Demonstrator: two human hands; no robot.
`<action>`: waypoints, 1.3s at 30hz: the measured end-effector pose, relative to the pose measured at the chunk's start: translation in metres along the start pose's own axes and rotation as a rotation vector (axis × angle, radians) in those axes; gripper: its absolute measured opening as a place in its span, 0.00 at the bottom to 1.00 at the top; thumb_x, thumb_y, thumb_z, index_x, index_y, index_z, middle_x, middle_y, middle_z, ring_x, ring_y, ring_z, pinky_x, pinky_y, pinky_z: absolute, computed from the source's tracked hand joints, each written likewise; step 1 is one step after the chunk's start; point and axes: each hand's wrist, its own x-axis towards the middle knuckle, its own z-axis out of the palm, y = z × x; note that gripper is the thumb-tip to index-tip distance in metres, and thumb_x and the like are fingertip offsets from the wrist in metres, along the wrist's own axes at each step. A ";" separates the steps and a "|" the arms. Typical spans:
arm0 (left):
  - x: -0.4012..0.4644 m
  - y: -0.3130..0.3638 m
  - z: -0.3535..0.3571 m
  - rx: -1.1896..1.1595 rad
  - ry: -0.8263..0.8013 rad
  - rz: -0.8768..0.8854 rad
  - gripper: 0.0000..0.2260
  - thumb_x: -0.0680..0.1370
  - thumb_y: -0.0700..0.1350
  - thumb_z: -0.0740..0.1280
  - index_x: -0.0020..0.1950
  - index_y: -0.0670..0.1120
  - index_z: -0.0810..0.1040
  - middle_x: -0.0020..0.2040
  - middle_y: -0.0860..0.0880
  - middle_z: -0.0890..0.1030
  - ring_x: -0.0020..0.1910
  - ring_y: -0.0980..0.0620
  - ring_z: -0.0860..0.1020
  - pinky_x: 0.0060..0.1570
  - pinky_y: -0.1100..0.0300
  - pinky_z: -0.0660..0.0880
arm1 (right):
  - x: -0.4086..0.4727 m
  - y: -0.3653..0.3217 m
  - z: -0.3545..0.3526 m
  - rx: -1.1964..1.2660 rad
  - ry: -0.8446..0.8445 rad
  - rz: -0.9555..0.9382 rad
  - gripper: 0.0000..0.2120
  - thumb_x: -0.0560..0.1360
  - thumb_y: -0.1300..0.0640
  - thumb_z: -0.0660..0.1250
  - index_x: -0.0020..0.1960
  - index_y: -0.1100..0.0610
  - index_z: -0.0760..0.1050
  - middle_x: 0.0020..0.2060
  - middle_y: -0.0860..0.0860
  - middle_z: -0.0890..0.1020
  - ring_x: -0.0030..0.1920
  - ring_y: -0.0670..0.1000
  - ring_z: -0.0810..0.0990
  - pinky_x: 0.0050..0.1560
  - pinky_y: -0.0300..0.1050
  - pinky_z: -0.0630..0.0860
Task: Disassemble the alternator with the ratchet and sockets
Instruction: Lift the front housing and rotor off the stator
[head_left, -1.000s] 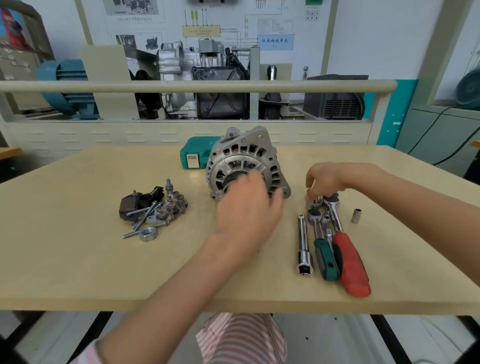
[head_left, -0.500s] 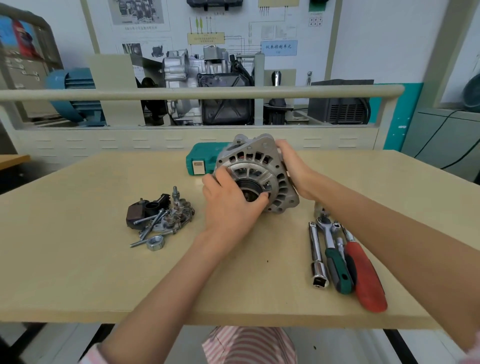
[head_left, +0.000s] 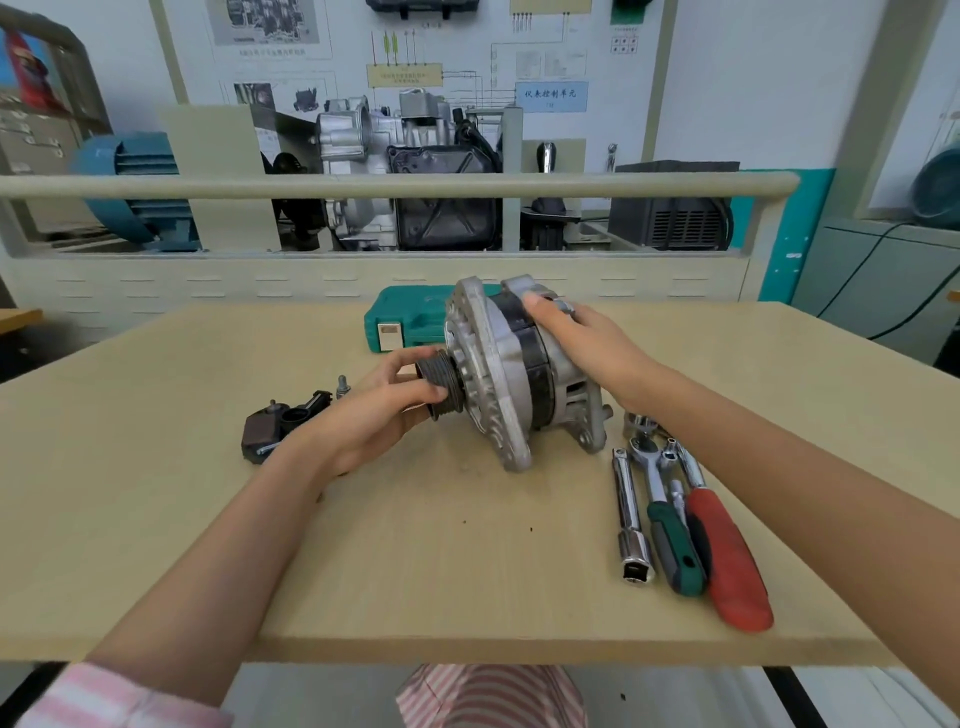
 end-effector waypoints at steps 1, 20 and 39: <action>0.000 0.000 -0.001 0.016 0.013 -0.009 0.17 0.76 0.33 0.63 0.64 0.44 0.69 0.51 0.44 0.80 0.47 0.51 0.81 0.48 0.60 0.77 | 0.000 0.001 0.000 0.011 0.002 0.007 0.29 0.70 0.31 0.60 0.61 0.51 0.75 0.54 0.50 0.81 0.55 0.51 0.79 0.62 0.53 0.73; -0.006 -0.005 0.000 0.260 0.284 -0.239 0.13 0.78 0.57 0.62 0.45 0.48 0.74 0.39 0.45 0.73 0.27 0.51 0.69 0.21 0.65 0.67 | 0.000 -0.002 0.003 0.004 0.073 0.051 0.26 0.71 0.33 0.60 0.56 0.52 0.76 0.52 0.51 0.81 0.53 0.52 0.79 0.61 0.53 0.73; -0.064 -0.014 -0.022 1.517 0.310 0.248 0.20 0.72 0.61 0.64 0.64 0.63 0.73 0.60 0.60 0.75 0.60 0.56 0.73 0.51 0.60 0.69 | -0.006 -0.005 0.006 -0.005 0.100 0.050 0.26 0.71 0.33 0.59 0.57 0.52 0.75 0.51 0.51 0.81 0.52 0.51 0.79 0.58 0.51 0.74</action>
